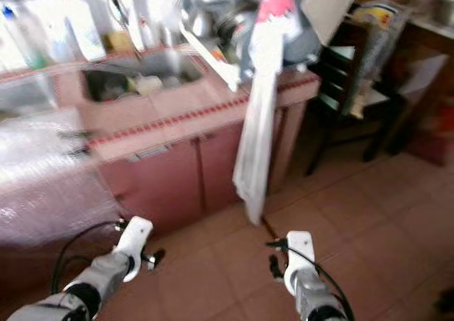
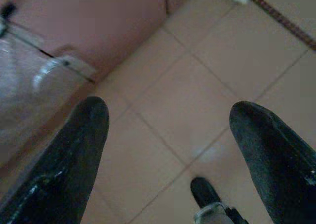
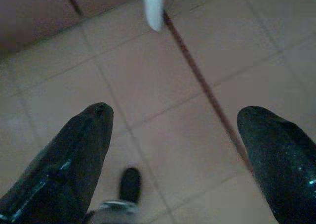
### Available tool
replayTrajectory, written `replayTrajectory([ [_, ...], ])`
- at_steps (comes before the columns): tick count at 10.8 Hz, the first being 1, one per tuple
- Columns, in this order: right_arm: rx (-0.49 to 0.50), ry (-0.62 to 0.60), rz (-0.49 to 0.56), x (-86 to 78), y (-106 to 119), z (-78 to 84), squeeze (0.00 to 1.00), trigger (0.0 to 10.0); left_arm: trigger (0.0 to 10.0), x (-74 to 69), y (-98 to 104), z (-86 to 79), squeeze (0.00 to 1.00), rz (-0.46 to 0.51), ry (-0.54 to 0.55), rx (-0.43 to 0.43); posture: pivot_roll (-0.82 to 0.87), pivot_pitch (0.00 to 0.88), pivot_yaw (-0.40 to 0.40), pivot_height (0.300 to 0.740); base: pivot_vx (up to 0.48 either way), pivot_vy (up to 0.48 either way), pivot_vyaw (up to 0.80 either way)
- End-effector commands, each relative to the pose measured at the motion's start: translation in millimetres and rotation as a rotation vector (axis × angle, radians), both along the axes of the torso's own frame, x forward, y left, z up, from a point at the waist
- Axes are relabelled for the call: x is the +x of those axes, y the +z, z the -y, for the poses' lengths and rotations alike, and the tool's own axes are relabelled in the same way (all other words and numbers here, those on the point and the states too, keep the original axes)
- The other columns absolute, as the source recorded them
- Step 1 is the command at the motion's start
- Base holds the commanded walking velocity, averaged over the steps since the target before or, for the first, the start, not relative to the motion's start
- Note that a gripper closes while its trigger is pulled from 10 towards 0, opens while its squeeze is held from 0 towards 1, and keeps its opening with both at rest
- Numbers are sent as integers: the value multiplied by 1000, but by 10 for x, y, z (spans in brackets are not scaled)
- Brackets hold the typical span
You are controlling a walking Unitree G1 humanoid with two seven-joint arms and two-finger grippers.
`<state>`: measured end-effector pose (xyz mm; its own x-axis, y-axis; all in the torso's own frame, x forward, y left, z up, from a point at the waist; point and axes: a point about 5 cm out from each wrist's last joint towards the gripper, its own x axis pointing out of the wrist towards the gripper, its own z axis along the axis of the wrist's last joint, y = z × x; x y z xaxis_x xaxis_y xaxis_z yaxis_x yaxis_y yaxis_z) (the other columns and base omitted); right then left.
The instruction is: Kitchen organization
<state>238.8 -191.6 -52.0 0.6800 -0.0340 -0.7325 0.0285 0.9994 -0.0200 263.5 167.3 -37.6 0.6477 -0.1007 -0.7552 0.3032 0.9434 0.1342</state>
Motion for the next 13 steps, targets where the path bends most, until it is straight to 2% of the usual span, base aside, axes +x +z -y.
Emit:
replayTrajectory([
  [1,24,-2,-2,6,-9,-85,0,10000,10000,-8,3,-98,0,-7,13,19,-156,0,34,740,0,0,0],
  [10,28,-11,1,11,-6,-86,0,10000,10000,-3,8,-127,0,-3,42,22,-152,0,36,740,0,0,0],
  [13,-23,15,23,62,36,-49,0,10000,10000,-26,4,-253,0,-17,64,73,-144,0,37,740,0,0,0],
])
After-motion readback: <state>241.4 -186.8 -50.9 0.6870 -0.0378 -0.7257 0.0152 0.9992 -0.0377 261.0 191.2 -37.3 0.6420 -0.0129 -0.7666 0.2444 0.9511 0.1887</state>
